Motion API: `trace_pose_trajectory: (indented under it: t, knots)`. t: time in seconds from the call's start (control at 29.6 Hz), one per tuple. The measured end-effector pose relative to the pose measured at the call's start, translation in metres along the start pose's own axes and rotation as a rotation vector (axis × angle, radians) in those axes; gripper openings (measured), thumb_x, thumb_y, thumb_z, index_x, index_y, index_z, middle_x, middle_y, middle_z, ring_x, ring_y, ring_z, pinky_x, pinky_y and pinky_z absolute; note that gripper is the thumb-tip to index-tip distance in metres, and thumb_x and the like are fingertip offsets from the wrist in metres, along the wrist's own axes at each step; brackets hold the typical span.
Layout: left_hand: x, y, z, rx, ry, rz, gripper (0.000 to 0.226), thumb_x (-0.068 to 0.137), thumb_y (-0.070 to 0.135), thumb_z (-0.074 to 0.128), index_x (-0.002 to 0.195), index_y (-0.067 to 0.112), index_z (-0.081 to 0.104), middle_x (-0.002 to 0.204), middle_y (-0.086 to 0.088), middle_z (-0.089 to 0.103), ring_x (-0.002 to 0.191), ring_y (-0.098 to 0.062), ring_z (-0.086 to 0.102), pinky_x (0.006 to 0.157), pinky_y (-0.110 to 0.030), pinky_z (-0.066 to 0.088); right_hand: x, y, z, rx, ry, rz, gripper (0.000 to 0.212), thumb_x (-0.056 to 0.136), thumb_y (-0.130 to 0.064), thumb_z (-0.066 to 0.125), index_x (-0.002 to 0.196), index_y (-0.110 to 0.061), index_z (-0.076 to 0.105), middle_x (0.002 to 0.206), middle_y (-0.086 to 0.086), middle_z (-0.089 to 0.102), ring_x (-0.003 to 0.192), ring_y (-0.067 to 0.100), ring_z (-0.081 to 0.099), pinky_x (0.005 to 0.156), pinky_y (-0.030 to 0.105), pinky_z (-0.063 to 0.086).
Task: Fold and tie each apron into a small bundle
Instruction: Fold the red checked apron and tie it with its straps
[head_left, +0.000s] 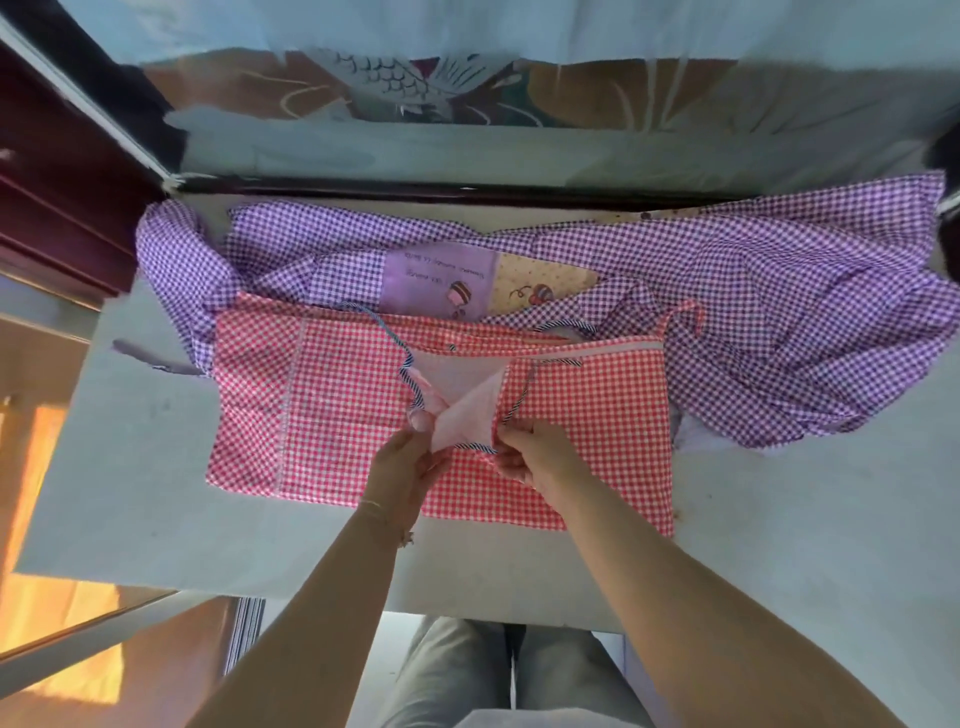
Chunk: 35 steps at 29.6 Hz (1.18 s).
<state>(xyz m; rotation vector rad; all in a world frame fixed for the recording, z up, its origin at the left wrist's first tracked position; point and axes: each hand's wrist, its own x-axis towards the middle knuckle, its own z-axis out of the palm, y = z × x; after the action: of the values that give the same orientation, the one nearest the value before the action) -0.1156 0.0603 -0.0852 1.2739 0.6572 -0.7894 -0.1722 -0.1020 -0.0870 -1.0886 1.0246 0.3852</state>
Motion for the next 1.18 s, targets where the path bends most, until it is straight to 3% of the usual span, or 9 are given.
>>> trace_pose_trajectory:
  t: [0.17, 0.34, 0.47, 0.57, 0.68, 0.78, 0.91, 1.05, 1.18]
  knots:
    - [0.010, 0.021, -0.014, 0.117, 0.022, -0.087, 0.017, 0.092, 0.008, 0.059, 0.106, -0.002, 0.062, 0.074, -0.008, 0.063, 0.056, -0.013, 0.052, 0.040, -0.019, 0.046, 0.000, -0.016, 0.030, 0.058, 0.143, 0.033, 0.013, 0.092, -0.004, 0.050, 0.088, 0.000, 0.061, 0.066, 0.013, 0.062, 0.050, 0.017, 0.062, 0.059, 0.035, 0.057]
    - [0.026, 0.048, -0.026, 0.225, 0.093, -0.306, 0.011, 0.094, 0.019, 0.057, 0.091, 0.010, 0.062, 0.050, 0.003, 0.049, 0.031, -0.002, 0.036, 0.030, -0.011, 0.029, -0.015, -0.039, 0.059, 0.109, 0.058, -0.201, 0.011, 0.098, -0.010, 0.047, 0.099, 0.000, 0.053, 0.078, 0.012, 0.065, 0.065, 0.018, 0.066, 0.065, 0.031, 0.058]
    - [0.020, 0.071, -0.034, -0.222, -0.100, -0.477, 0.024, 0.097, 0.017, 0.044, 0.079, 0.007, 0.058, 0.048, 0.000, 0.061, 0.033, -0.003, 0.051, 0.031, -0.013, 0.042, -0.007, -0.028, 0.058, -0.577, 0.179, -0.751, 0.014, 0.098, -0.016, 0.048, 0.110, -0.014, 0.055, 0.103, -0.001, 0.065, 0.094, 0.010, 0.063, 0.084, 0.022, 0.052]
    - [0.018, 0.084, -0.041, -0.455, -0.271, -0.390, 0.029, 0.087, 0.005, 0.042, 0.100, -0.006, 0.065, 0.083, -0.013, 0.074, 0.060, -0.017, 0.071, 0.052, -0.023, 0.057, 0.005, -0.018, 0.047, -1.074, 0.206, -1.027, 0.037, 0.086, -0.007, 0.057, 0.122, -0.017, 0.055, 0.121, -0.002, 0.060, 0.118, 0.016, 0.052, 0.108, 0.035, 0.038]
    - [0.022, 0.087, -0.042, 0.093, -0.315, -0.186, 0.033, 0.089, 0.002, 0.053, 0.123, 0.003, 0.054, 0.107, -0.012, 0.068, 0.080, -0.021, 0.068, 0.063, -0.030, 0.058, 0.017, -0.022, 0.046, -1.301, 0.170, -0.924, 0.044, 0.087, -0.017, 0.059, 0.129, -0.022, 0.048, 0.134, -0.003, 0.051, 0.132, 0.019, 0.040, 0.117, 0.049, 0.020]
    - [0.029, 0.081, -0.033, 0.716, -0.160, 0.121, 0.046, 0.084, 0.011, 0.070, 0.126, 0.018, 0.052, 0.111, -0.003, 0.063, 0.091, -0.015, 0.060, 0.073, -0.026, 0.050, 0.033, -0.040, 0.049, -1.302, 0.258, -0.824, 0.025, 0.095, -0.030, 0.052, 0.119, -0.021, 0.056, 0.121, -0.003, 0.059, 0.120, 0.021, 0.050, 0.112, 0.042, 0.026]
    - [0.040, 0.078, -0.021, 0.739, -0.070, 0.303, 0.015, 0.089, 0.022, 0.065, 0.093, 0.008, 0.067, 0.094, -0.010, 0.070, 0.083, -0.020, 0.061, 0.072, -0.021, 0.048, 0.052, -0.066, 0.054, -1.307, 0.253, -0.720, 0.023, 0.099, -0.036, 0.046, 0.100, -0.019, 0.062, 0.102, -0.001, 0.066, 0.099, 0.023, 0.059, 0.096, 0.041, 0.040]
    - [0.054, 0.084, -0.017, 0.535, 0.033, 0.242, 0.036, 0.089, 0.039, 0.064, 0.064, 0.016, 0.052, 0.060, 0.001, 0.050, 0.059, -0.014, 0.043, 0.059, -0.021, 0.038, 0.063, -0.079, 0.049, -1.268, 0.298, -0.641, 0.034, 0.097, -0.046, 0.045, 0.104, -0.017, 0.061, 0.106, 0.003, 0.061, 0.107, 0.026, 0.055, 0.097, 0.043, 0.042]
    - [0.074, 0.086, -0.015, 0.751, 0.115, 0.229, 0.026, 0.090, 0.038, 0.062, 0.089, 0.012, 0.062, 0.086, -0.001, 0.063, 0.080, -0.018, 0.057, 0.073, -0.027, 0.047, 0.068, -0.074, 0.039, -1.417, 0.325, -0.549, 0.042, 0.095, -0.052, 0.042, 0.124, -0.023, 0.050, 0.131, 0.004, 0.050, 0.127, 0.026, 0.042, 0.111, 0.045, 0.028]
